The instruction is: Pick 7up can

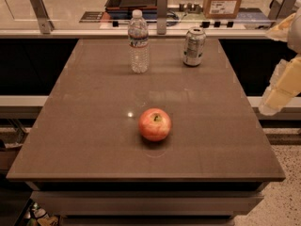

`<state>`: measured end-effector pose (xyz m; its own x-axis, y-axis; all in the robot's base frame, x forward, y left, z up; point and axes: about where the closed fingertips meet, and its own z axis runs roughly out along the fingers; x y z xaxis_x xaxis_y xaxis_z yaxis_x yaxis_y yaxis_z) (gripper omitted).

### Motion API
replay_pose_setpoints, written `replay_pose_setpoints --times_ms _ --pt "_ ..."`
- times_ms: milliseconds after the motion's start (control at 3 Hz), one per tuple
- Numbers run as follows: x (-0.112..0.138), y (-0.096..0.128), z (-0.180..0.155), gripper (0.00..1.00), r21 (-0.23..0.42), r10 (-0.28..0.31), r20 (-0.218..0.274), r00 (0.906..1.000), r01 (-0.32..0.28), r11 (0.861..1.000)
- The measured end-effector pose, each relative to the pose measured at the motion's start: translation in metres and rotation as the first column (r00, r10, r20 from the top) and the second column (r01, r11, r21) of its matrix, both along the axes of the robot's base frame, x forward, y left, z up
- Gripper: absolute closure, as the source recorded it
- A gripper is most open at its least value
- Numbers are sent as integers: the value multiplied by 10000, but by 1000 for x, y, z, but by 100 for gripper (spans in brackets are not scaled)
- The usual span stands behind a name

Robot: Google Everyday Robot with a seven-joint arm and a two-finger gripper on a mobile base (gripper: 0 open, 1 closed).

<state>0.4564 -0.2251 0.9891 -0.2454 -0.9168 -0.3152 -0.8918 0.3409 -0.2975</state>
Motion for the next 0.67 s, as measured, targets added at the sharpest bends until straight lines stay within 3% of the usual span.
replay_pose_setpoints --times_ms 333,667 --pt "29 -19 4 0 1466 -676 669 9955 572 9875" --pt "58 -34 6 0 2814 -1227 1253 9845 833 9560"
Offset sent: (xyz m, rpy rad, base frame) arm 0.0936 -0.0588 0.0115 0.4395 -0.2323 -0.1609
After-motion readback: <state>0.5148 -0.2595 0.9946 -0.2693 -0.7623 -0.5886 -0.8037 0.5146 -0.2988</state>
